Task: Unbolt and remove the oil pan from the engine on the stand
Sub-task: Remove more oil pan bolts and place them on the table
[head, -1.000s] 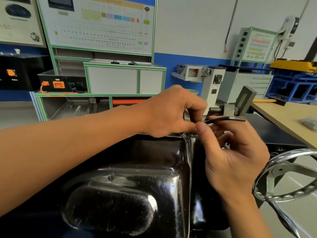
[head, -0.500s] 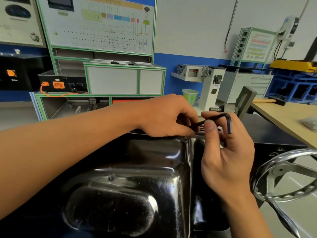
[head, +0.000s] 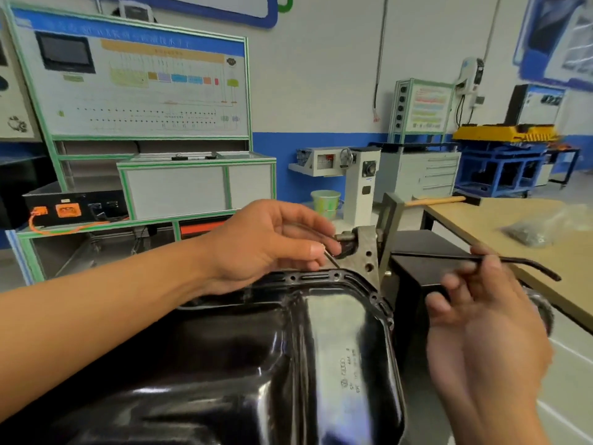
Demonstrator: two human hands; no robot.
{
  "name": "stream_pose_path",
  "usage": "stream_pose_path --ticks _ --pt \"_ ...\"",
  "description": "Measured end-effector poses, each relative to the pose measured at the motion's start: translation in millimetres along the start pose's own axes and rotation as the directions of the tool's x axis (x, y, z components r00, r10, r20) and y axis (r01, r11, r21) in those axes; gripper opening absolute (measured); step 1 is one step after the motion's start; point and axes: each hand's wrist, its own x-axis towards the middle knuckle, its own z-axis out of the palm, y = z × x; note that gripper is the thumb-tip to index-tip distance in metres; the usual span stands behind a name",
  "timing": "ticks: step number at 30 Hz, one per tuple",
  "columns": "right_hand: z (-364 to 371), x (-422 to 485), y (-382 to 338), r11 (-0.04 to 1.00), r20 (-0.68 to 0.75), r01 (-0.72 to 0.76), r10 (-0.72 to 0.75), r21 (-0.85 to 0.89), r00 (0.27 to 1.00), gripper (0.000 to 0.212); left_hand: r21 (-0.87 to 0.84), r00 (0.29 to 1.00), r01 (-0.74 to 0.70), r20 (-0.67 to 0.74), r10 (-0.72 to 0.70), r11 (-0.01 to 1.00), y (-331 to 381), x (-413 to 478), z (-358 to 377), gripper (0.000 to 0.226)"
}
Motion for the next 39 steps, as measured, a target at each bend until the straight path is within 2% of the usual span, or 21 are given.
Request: stream_pose_path --ticks 2,5,7,9,11,13,15,18,23,25,27,33,39 --pt "-10 9 -11 0.998 -0.061 -0.050 0.052 0.030 0.997 0.020 -0.103 0.999 0.051 -0.004 -0.052 0.993 -1 10 12 0.023" --pt "-28 18 -26 0.996 -0.127 -0.058 0.066 0.064 0.990 0.017 -0.167 0.998 0.057 0.033 -0.052 0.984 0 34 43 0.023" --pt "-43 27 -39 0.998 -0.180 -0.016 0.028 0.066 0.983 0.017 -0.180 0.996 0.049 0.077 -0.036 0.982 0 53 71 0.023" --pt "-62 39 -61 0.994 -0.265 0.105 -0.102 -0.005 0.959 0.018 -0.140 0.991 0.054 0.129 -0.036 0.989 -1 77 106 0.023" --pt "-84 51 -87 0.950 -0.339 0.267 -0.309 -0.164 0.889 0.022 -0.022 0.983 0.041 0.179 -0.037 0.999 -5 102 143 0.021" --pt "-111 60 -118 0.845 -0.373 0.408 -0.522 -0.346 0.767 0.028 0.126 0.969 0.024 0.241 -0.054 0.992 -13 128 187 0.020" --pt "-139 65 -148 0.755 -0.391 0.469 -0.645 -0.457 0.657 0.027 0.208 0.953 0.010 0.294 -0.073 0.978 -26 153 231 0.021" --pt "-177 69 -180 0.719 -0.451 0.479 -0.691 -0.503 0.565 0.022 0.271 0.936 -0.034 0.347 -0.065 0.962 -51 190 294 0.023" --pt "-218 76 -210 0.702 -0.536 0.485 -0.711 -0.521 0.454 0.027 0.407 0.917 -0.113 0.393 -0.062 0.906 -105 233 388 0.025" --pt "-227 81 -217 0.709 -0.547 0.484 -0.705 -0.514 0.451 0.028 0.426 0.897 -0.125 0.434 -0.082 0.896 -126 242 410 0.026" --pt "-232 85 -218 0.730 -0.553 0.477 -0.683 -0.489 0.477 0.033 0.445 0.886 -0.132 0.454 -0.097 0.886 -141 251 420 0.026" --pt "-240 95 -215 0.755 -0.517 0.473 -0.656 -0.454 0.550 0.038 0.428 0.879 -0.225 0.477 -0.008 0.875 -160 272 426 0.028" --pt "-244 96 -214 0.739 -0.501 0.485 -0.674 -0.468 0.543 0.037 0.405 0.885 -0.280 0.460 0.071 0.870 -173 277 426 0.031"
